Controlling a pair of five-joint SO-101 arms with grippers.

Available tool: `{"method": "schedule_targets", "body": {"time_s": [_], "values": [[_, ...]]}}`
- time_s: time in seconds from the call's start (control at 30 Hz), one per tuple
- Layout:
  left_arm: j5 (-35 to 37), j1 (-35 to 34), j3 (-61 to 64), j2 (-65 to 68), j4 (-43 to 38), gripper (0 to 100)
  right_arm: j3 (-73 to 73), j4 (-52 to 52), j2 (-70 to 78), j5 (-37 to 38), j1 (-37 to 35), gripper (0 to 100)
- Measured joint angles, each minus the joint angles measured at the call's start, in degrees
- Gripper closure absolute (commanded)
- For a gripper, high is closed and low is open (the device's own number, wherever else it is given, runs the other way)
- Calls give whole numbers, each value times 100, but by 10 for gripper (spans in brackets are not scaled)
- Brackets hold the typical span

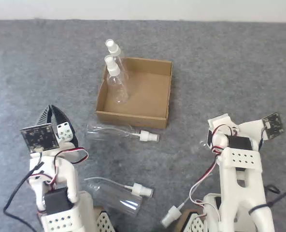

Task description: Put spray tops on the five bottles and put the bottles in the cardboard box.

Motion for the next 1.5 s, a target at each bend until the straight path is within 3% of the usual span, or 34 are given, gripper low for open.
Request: {"method": "schedule_targets", "body": {"time_s": [0.6,1.2,1.5], "values": [[0,0,0,0,0,987,114,9,0,44,-316,653],[0,0,0,0,0,987,-2409,3974,0,1785,-721,656],[0,0,0,0,0,987,-2602,4378,0,2479,-712,656]]}}
